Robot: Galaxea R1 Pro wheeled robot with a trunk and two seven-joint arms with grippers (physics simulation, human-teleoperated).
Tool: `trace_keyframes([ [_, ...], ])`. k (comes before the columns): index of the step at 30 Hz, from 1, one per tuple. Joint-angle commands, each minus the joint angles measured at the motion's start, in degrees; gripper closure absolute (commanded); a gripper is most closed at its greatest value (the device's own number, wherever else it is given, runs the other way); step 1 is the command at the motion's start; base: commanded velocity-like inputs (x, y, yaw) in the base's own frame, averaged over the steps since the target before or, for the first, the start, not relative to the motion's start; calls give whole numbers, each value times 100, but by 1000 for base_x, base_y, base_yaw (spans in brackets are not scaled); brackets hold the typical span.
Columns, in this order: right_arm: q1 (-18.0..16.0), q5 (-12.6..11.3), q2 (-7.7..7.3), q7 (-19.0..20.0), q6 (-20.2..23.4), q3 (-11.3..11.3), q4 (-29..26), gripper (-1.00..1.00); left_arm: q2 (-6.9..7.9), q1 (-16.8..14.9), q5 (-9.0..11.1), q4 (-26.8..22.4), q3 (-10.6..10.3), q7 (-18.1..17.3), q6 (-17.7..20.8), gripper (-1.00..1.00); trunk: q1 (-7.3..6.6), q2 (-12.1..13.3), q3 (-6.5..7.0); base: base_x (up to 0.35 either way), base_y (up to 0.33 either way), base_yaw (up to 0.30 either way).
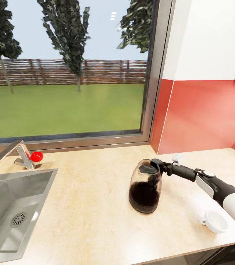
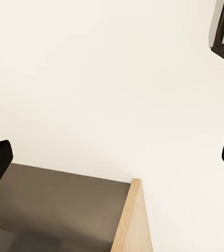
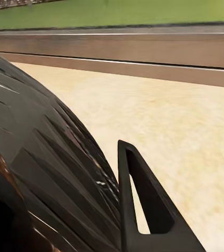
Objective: Set up a coffee station on the kitchen countertop: keep the coffee maker on the countertop, move the bottle of coffee from the kitchen shelf to the counter next to the coffee maker, place a paper coffee filter on top of the coffee maker, put the saucer next to the coffee maker with the coffee cup on the saucer, and place the electric kettle next to the coffee maker.
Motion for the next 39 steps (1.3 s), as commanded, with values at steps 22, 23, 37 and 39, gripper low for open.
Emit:
trace_keyframes([
  [22,-9,-32,-6,-12,-24,36,-270,100,-1,0,58,-8,-57,11,1,-100,3,-11,-10,0,0,0],
  [23,-10,-29,-6,-14,-23,36,-353,100,-1,0,58,-8,-57,11,-1,-100,3,-11,-10,0,0,0],
  [37,-12,-21,-7,-1057,946,18,-1860,100,-1,1,58,-1,-58,-13,-47,-100,3,-11,-10,0,0,0],
  [39,-10,-23,-14,-1662,1380,18,-2520,100,-1,8,58,5,-53,-14,-48,-100,3,-11,-10,0,0,0],
])
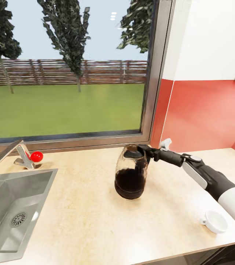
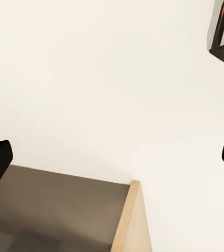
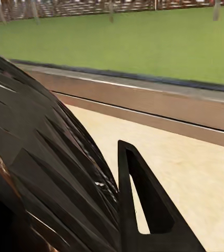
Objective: Set up a coffee station on the kitchen countertop: keep the coffee maker on the countertop, move the bottle of coffee from the kitchen shelf to the counter next to the coffee maker, place a paper coffee filter on top of the coffee maker, put the saucer next to the coffee maker with the coffee cup on the saucer, and place the electric kettle next to the coffee maker.
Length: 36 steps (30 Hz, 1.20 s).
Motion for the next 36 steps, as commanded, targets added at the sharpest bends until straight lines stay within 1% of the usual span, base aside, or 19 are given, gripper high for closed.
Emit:
trace_keyframes([
  [1,-7,-43,-12,-201,205,16,-285,100,1,7,58,-8,-47,11,22,-100,4,-11,-11,0,0,0],
  [3,-7,-45,-20,-510,495,1,-777,100,5,34,59,-7,-46,11,19,-100,4,-11,-11,0,0,0],
  [5,-7,-50,-24,-675,777,-82,-1168,100,7,51,60,-6,-45,24,21,-100,4,-11,-11,0,0,0],
  [8,-8,-59,-26,-761,1233,-343,-1582,100,8,61,58,-8,-45,33,21,-100,4,-11,-11,0,0,0],
  [9,-8,-60,-26,-767,1312,-390,-1639,100,8,63,58,-8,-47,34,21,-100,4,-11,-11,0,0,0],
  [10,-7,-58,-26,-779,1528,-498,-1779,100,8,66,58,-10,-50,35,21,-100,4,-11,-11,0,0,0],
  [13,-5,-62,-26,-782,1742,-576,-1906,100,8,65,58,-13,-58,36,21,-100,4,-11,-11,0,0,0],
  [19,-7,-68,-28,-783,1838,-610,-1968,100,6,65,42,-18,-70,37,21,-100,4,-11,-11,-2,0,0],
  [26,-7,-67,-40,-783,1852,-614,-1961,100,8,64,53,-23,-71,37,13,-100,4,-11,-11,-293,46,0],
  [36,-5,-64,-52,-783,1851,-614,-1954,100,8,63,41,-32,-71,37,13,-100,4,-11,-11,-288,190,0],
])
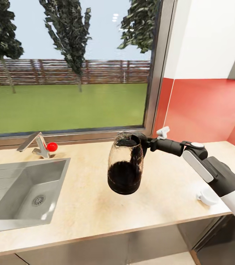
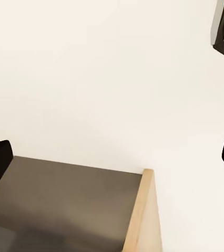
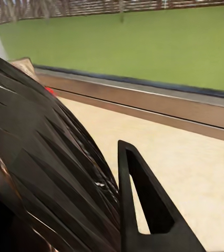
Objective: Set up a coffee station on the kitchen countertop: keep the coffee maker on the countertop, move the bottle of coffee from the kitchen shelf to the counter next to the coffee maker, place a paper coffee filter on top of the coffee maker, put the saucer next to the coffee maker with the coffee cup on the saucer, and place the electric kettle next to the coffee maker.
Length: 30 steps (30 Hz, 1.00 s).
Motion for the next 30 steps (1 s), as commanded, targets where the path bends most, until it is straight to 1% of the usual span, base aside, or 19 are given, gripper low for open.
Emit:
trace_keyframes([
  [1,-7,-68,-3,-3,34,6,-3,100,-1,-1,62,-10,-48,10,22,-100,1,-13,-11,-284,203,0],
  [11,-3,-56,2,-3,34,17,49,100,9,-1,124,-63,-3,10,-19,-100,1,-13,-11,-282,210,0],
  [13,-3,-52,11,-3,34,23,50,100,4,-1,126,-75,4,10,-179,-100,1,-13,-11,-278,218,0],
  [15,-3,-47,14,-3,34,29,55,100,1,-1,128,-77,8,10,-475,-100,1,-13,-11,-278,219,0],
  [16,1,-45,17,-3,32,36,55,100,-4,-1,128,-78,6,10,-739,-100,1,-13,-11,-276,219,0],
  [17,3,-44,16,-3,33,36,53,100,-6,-1,128,-81,3,10,-823,-100,1,-13,-11,-273,220,0],
  [22,49,-42,5,-2,34,41,59,100,-9,-1,135,-146,-3,-28,-959,-100,1,-13,-11,-188,163,23],
  [25,233,-36,19,4,27,122,43,100,-9,-2,137,-268,-4,-40,-969,-100,1,-13,-11,-29,26,213],
  [27,291,-35,21,5,26,172,30,100,-14,-2,139,-318,0,-41,-970,-100,1,-13,-11,-11,10,251],
  [29,330,-35,24,10,26,212,21,100,-11,-1,187,-380,2,-46,-974,-100,1,-13,-11,-5,4,266],
  [30,340,-35,26,9,26,224,19,100,-11,-1,250,-414,2,-48,-976,-100,1,-13,-11,-2,2,271],
])
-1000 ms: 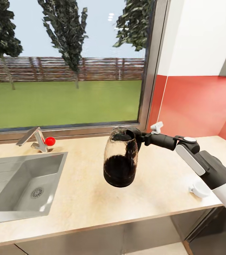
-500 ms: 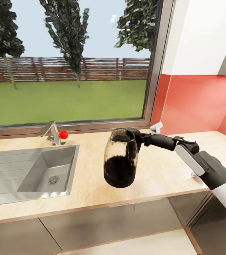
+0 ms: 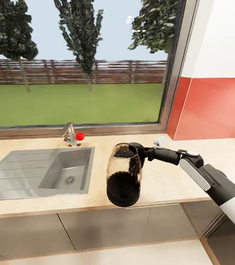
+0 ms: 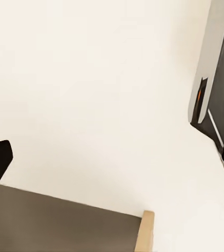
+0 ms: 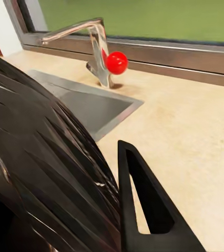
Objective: Set up a coffee station on the kitchen countertop: keep the coffee maker on the countertop, move the bottle of coffee from the kitchen shelf to the counter next to the coffee maker, place a paper coffee filter on top of the coffee maker, put the saucer next to the coffee maker with the coffee cup on the saucer, and place the electric kettle next to the coffee maker.
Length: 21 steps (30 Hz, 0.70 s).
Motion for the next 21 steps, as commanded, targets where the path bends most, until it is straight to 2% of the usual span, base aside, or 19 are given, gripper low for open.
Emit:
trace_keyframes([
  [1,-2,-71,-2,-3,32,10,-6,100,1,1,144,-52,-49,11,-10,-100,3,-12,-11,-1,1,273],
  [4,7,-75,-1,-1,32,15,-16,100,-2,2,417,-176,-55,5,-12,-100,3,-12,-11,-1,1,274],
  [7,9,-78,-2,1,32,15,-34,100,-6,3,538,-222,-56,3,-17,-100,3,-12,-18,0,0,264],
  [11,9,-86,-7,8,32,16,-42,100,-7,3,574,-237,-57,3,-20,-100,3,-12,-45,0,0,136],
  [21,22,-97,-8,19,32,21,-183,100,-12,-5,577,-246,-59,3,-34,-100,3,-12,-135,0,0,12],
])
